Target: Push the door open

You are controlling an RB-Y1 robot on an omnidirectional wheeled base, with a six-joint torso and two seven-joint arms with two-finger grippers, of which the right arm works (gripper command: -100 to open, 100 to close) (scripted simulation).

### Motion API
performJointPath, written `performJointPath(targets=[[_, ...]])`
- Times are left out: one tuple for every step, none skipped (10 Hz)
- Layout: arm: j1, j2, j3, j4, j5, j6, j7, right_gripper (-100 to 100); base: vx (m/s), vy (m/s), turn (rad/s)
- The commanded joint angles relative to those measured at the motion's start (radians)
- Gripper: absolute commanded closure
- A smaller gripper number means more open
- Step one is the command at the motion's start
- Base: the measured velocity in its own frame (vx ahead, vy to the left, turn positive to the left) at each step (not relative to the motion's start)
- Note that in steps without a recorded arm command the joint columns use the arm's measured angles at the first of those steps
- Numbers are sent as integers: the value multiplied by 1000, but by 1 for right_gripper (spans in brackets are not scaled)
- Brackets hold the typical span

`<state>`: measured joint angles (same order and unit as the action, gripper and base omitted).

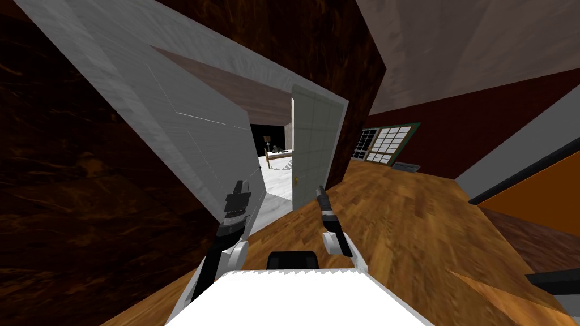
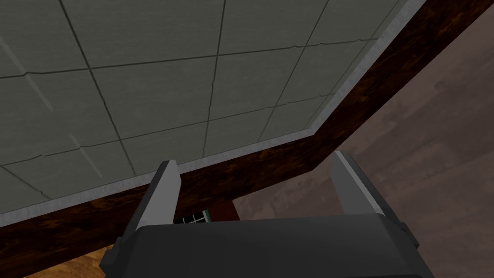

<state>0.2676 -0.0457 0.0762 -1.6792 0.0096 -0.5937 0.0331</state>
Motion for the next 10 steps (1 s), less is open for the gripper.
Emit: performJointPath(targets=[[-9, -1, 4, 35, 0, -4, -1, -100, 51, -43, 36], [-26, -1, 9, 75, 1, -12, -3, -100, 54, -46, 59], [-42, -2, 15, 104, 2, -20, -5, -100, 74, -41, 91], [-42, -2, 15, 120, 2, -20, -5, -100, 53, -43, 21], [-59, -2, 21, 156, 3, -27, -7, -100, 51, -50, 38], [-59, -2, 21, 162, 3, -27, -7, -100, 44, -39, 32], [-75, -2, 27, 203, 4, -35, -9, -100, 43, -45, 54], [-92, -1, 32, 240, 4, -43, -11, -100, 68, -54, 80], [-108, 0, 38, 276, 5, -50, -12, -100, 87, -78, 74], [-108, 0, 38, 289, 5, -50, -12, -100, 55, -57, 32]])
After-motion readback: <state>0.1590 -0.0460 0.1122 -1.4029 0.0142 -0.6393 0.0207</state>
